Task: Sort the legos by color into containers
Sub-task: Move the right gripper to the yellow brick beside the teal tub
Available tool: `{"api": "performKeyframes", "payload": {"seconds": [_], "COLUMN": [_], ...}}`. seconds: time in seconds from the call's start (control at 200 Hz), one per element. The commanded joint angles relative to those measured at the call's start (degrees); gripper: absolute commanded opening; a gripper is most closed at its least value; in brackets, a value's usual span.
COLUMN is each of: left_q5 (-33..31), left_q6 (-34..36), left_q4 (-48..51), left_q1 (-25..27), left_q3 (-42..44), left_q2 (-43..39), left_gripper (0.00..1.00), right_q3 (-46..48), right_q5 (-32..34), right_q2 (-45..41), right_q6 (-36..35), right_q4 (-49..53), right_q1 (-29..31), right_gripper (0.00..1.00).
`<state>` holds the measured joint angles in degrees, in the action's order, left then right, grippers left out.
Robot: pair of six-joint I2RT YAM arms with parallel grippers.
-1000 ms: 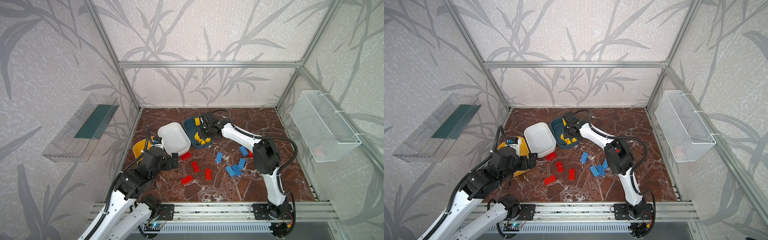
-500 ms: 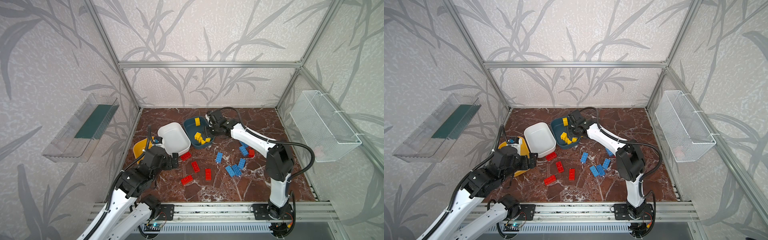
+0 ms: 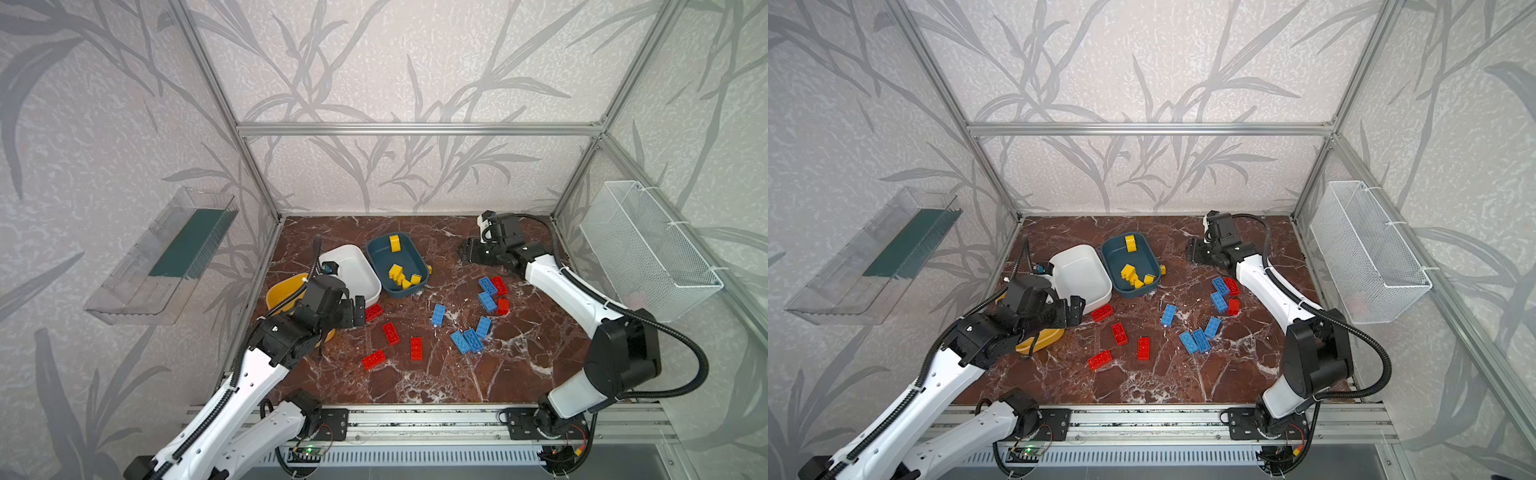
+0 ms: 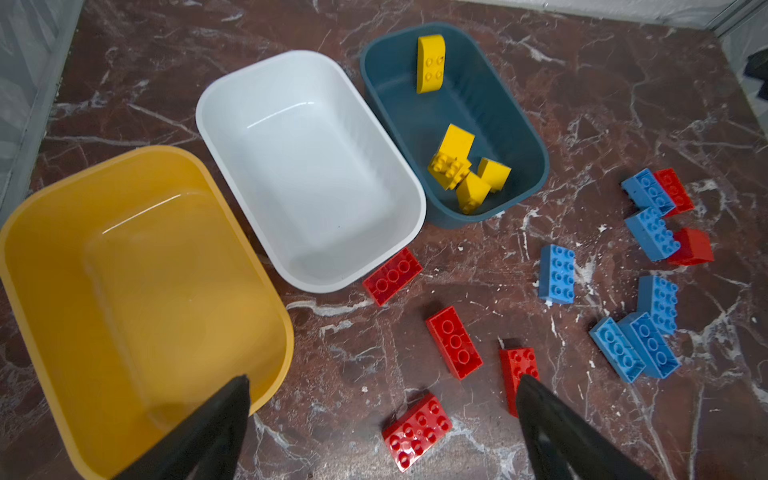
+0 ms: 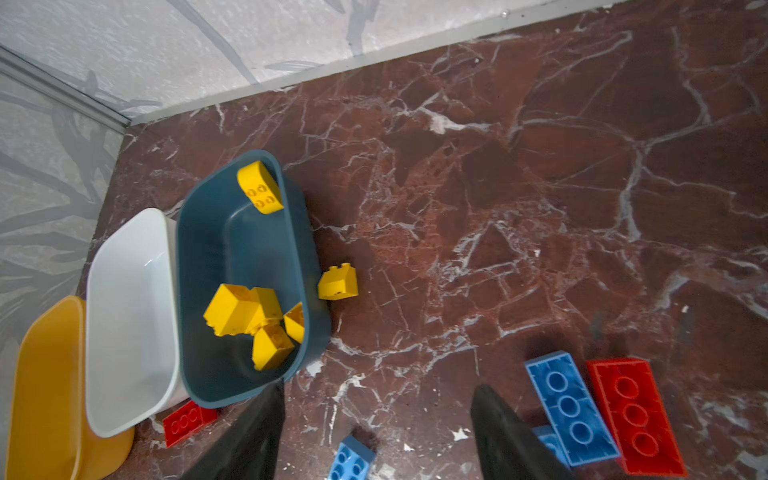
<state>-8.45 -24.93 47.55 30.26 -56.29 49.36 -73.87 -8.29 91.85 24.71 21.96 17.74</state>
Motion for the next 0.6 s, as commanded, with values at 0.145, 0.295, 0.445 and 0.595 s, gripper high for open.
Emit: {"api": "performKeyframes", "payload": {"seconds": [0.145, 0.295, 0.445, 0.595], "left_q5": [-1.3, -0.7, 0.8, 1.7], "left_q6": [1.8, 2.5, 2.5, 2.3], "left_q4": [-4.3, -6.7, -6.5, -6.7], "left_q1": [-0.3, -0.3, -0.4, -0.4], "left_q3": [-0.5, 2.4, 3.6, 3.9], "left_q2": [0.6, -1.4, -1.3, -1.9], "left_gripper": [0.99, 0.99, 0.99, 0.99], "right_q3": [-2.9, -10.8, -19.8, -29.3], "right_q5": [-6.1, -8.2, -7.0, -5.3], "right_q2": [11.0, 20.3, 29.0, 36.3], "right_q6": [0.3, -0.9, -2.8, -4.0], "right_q4": [-4.0, -0.9, 4.1, 9.6], "right_q1": [-3.4, -3.2, -2.2, -0.7], "right_gripper": [0.77, 0.78, 0.78, 0.78]}}
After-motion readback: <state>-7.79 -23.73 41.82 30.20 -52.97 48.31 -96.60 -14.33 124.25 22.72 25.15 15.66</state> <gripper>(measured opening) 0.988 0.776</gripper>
